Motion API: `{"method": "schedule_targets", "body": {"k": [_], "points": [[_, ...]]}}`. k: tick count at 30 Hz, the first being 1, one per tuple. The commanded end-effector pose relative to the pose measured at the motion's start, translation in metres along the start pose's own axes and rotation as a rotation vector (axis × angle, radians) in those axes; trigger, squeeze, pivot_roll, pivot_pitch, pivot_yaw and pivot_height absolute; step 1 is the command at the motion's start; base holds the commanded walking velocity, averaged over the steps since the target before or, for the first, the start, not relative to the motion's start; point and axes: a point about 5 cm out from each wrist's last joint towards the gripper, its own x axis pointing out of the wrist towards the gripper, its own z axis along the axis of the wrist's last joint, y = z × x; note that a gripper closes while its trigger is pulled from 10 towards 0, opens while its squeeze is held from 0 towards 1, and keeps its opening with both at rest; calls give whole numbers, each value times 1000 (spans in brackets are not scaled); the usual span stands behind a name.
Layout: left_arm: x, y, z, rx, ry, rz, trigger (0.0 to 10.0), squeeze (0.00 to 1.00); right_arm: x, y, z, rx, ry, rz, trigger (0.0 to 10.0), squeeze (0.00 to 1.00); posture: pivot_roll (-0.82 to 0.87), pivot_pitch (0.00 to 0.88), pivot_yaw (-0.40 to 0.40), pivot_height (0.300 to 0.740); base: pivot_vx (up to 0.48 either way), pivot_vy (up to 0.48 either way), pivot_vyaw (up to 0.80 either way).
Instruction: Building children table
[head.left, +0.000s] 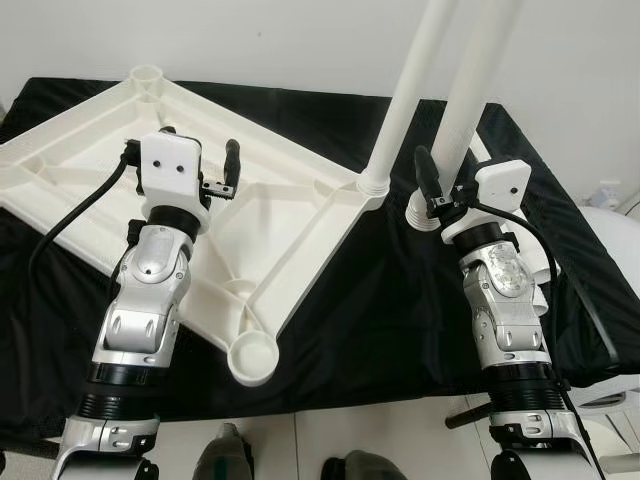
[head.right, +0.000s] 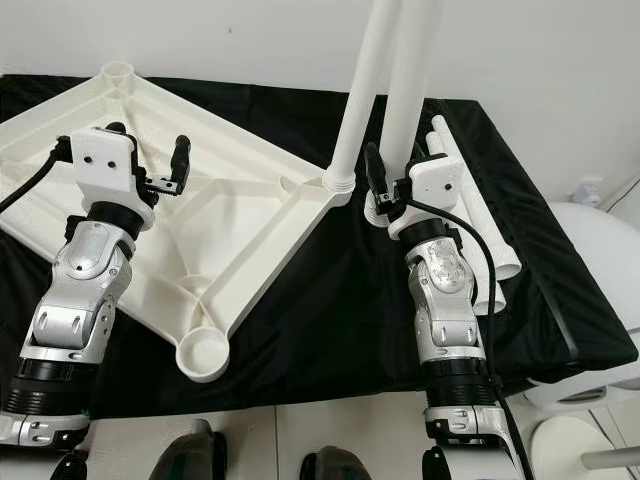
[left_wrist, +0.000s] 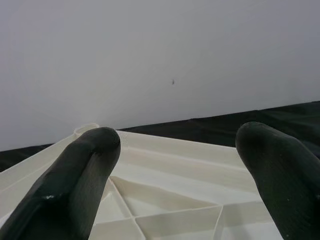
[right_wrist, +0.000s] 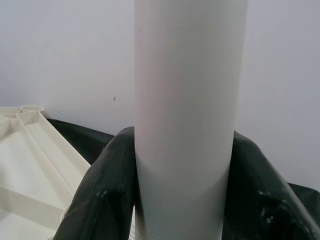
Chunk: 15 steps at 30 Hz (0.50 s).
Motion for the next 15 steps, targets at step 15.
{"method": "schedule_targets", "body": {"k": [15], "points": [[-3,-16,-2,1,22,-69,10000,0,1,-5,10,-9,-35,-19,10000,0,72,124,-76,740,0,0,0]]}}
